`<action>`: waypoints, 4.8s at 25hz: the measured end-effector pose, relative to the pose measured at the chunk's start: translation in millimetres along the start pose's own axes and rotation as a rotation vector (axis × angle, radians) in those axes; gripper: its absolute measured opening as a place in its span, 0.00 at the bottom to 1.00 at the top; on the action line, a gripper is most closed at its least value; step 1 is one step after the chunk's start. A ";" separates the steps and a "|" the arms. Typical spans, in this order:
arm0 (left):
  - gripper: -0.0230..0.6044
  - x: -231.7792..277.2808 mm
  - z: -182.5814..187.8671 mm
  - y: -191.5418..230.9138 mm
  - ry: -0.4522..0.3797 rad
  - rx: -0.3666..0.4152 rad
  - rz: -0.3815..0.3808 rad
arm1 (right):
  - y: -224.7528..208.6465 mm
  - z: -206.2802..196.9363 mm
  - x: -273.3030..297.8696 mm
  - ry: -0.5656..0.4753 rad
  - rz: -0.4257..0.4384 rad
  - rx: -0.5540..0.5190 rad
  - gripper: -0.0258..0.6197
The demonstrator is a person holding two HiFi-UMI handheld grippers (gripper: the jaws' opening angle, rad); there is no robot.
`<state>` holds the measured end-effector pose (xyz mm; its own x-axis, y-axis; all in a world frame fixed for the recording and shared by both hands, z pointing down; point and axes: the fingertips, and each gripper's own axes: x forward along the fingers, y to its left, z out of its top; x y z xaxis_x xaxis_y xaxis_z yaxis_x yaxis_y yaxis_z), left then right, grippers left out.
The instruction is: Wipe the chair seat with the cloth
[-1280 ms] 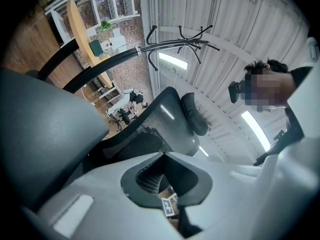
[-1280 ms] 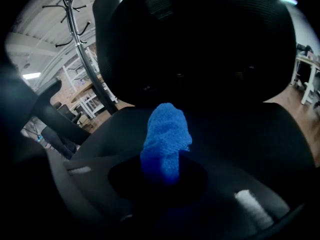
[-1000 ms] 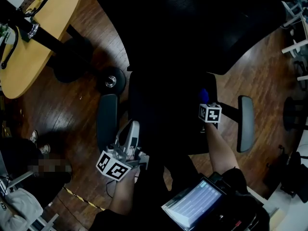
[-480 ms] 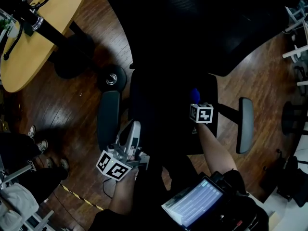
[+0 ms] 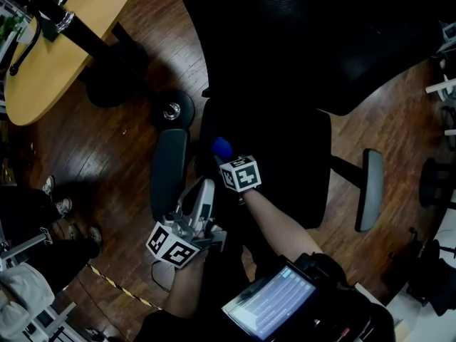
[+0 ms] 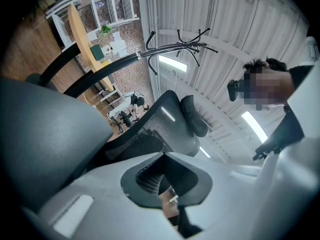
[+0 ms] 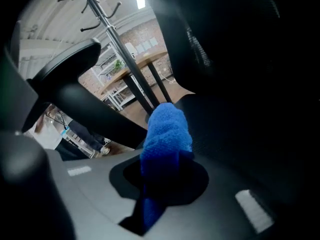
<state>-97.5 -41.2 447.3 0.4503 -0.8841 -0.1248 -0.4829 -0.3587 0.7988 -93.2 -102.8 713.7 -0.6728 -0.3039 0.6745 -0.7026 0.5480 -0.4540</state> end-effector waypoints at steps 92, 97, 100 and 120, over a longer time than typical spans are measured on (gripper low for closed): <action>0.02 -17.3 13.3 -8.7 -0.039 0.016 0.025 | 68.9 -98.7 -35.3 0.068 0.042 0.070 0.13; 0.02 -19.7 13.5 -5.8 -0.037 0.017 0.027 | 66.8 -107.0 -33.1 0.063 0.055 0.060 0.13; 0.02 -16.7 8.7 -7.7 -0.026 0.012 0.020 | 40.7 -114.0 -47.6 0.076 0.002 0.051 0.12; 0.02 9.9 -10.2 -24.6 0.023 -0.007 -0.044 | -165.6 -188.8 -254.5 0.003 -0.491 0.266 0.12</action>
<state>-73.5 -38.1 432.5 0.4885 -0.8602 -0.1465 -0.4567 -0.3951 0.7971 238.1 31.0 727.1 -0.2517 -0.4714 0.8452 -0.9678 0.1269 -0.2174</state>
